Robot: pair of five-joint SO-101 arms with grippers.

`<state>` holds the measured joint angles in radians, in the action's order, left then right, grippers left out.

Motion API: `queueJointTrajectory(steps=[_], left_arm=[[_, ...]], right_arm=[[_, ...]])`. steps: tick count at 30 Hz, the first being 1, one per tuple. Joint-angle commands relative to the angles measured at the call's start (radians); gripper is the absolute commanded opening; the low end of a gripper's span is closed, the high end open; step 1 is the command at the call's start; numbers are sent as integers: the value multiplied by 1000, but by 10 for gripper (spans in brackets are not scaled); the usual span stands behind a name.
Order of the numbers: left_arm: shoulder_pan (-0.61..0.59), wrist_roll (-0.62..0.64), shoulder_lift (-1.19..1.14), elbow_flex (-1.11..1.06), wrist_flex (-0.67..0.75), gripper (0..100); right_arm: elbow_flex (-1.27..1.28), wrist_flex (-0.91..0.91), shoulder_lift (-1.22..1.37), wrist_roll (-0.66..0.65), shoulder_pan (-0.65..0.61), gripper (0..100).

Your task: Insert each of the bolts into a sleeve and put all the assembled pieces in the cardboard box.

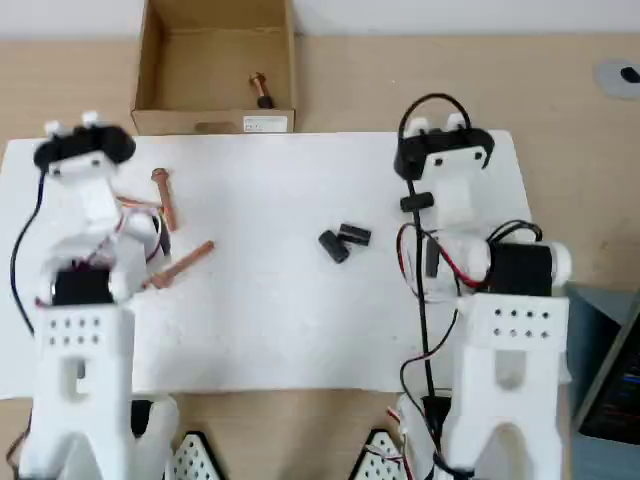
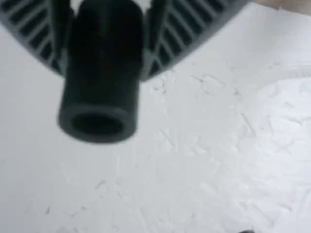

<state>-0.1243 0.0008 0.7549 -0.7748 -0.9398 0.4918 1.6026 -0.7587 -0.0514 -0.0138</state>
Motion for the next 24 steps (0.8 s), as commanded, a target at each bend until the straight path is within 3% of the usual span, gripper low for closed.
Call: queueJointTrajectory(steps=[1, 13, 24], left_arm=[[-2, -8, -160, 183, 12, 58], [-6, -6, -657, 502, 5, 74], [-32, -5, -1018, 936, -287, 78]], right_arm=[[36, -21, -59, 8, 13, 10], [156, -21, -194, 5, 13, 10], [171, -34, -209, 5, 13, 10]])
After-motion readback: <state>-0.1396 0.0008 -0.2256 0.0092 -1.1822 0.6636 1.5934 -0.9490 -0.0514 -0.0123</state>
